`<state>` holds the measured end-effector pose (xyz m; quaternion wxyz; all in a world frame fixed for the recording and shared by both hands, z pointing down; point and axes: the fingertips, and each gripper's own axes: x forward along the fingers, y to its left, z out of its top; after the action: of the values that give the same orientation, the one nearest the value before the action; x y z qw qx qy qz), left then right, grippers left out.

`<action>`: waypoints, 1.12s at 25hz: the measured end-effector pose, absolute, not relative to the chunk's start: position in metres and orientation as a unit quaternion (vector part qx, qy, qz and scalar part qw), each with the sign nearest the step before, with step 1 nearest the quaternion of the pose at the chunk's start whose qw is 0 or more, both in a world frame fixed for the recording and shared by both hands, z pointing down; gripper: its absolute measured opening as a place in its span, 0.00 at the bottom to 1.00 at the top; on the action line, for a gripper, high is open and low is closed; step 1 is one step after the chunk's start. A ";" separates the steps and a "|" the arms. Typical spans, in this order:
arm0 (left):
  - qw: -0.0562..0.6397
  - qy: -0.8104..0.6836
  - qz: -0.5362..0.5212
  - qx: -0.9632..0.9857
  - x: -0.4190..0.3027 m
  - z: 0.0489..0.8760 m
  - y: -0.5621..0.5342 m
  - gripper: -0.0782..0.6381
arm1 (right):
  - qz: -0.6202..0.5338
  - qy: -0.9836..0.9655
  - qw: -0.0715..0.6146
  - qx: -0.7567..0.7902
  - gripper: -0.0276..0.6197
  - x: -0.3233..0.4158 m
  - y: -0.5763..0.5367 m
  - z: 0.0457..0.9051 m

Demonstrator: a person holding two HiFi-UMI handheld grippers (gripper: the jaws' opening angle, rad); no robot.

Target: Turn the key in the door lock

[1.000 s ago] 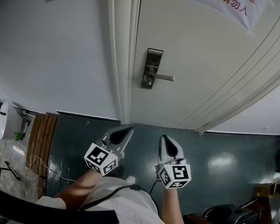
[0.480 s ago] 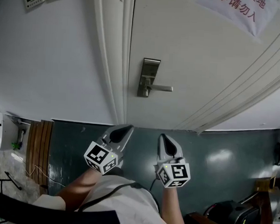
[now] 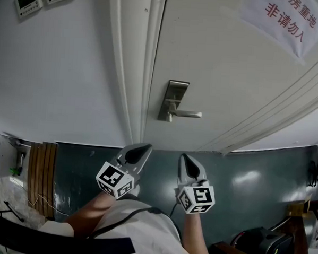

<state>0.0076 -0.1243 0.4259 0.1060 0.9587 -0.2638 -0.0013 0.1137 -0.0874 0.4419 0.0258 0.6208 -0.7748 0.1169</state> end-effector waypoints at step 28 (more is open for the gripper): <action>0.109 -0.288 0.000 0.952 -0.003 0.432 -0.198 0.12 | 0.139 -0.794 0.023 0.591 0.05 0.095 -0.175 0.458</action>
<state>-0.0033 -0.1981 0.4316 0.1087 0.9516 -0.2876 -0.0005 0.0946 -0.1746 0.4577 0.0226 0.5914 -0.7939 0.1392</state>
